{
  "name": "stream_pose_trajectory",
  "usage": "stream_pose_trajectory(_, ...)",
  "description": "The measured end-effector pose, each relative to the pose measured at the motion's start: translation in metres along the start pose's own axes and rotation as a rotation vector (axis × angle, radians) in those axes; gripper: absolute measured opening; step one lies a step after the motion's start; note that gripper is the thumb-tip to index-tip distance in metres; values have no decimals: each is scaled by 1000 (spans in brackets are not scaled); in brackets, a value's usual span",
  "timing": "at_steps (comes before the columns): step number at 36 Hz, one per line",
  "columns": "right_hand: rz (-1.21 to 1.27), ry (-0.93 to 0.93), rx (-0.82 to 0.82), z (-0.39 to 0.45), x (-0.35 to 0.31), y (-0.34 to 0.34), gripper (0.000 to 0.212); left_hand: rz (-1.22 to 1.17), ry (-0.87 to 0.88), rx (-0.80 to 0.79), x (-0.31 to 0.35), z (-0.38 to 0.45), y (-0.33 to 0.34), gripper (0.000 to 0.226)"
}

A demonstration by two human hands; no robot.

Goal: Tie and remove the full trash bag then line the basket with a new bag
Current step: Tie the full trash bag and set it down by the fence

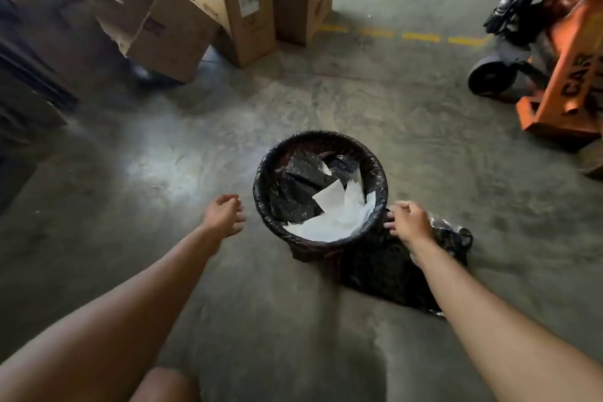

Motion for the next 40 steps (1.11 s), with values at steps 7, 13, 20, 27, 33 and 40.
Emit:
stream_pose_trajectory(7,488,331,-152,70,39,56,72,-62,-94,-319,-37,69,48,35)
stream_pose_trajectory(13,504,289,-64,100,51,53,28,-125,-78,-366,-46,98,59,29)
stream_pose_trajectory(20,473,249,-54,91,44,42,24,-169,-38,-192,-45,95,51,19)
stream_pose_trajectory(27,491,218,-202,77,22,48,55,-176,5,-69,-22,82,52,29)
stream_pose_trajectory(33,437,241,-230,75,29,46,64,-74,35,20,-14,75,56,38)
stream_pose_trajectory(40,445,346,-431,69,19,55,30,32,19,68,-11,76,43,45)
Point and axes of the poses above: each hand's wrist, its own z-axis towards the middle knuckle, its own y-axis out of the palm, x = y × z, the point moved 6 cm from there along z, towards the middle knuckle, and after that the axes turned 8 degrees about z, right-handed, at the moved point
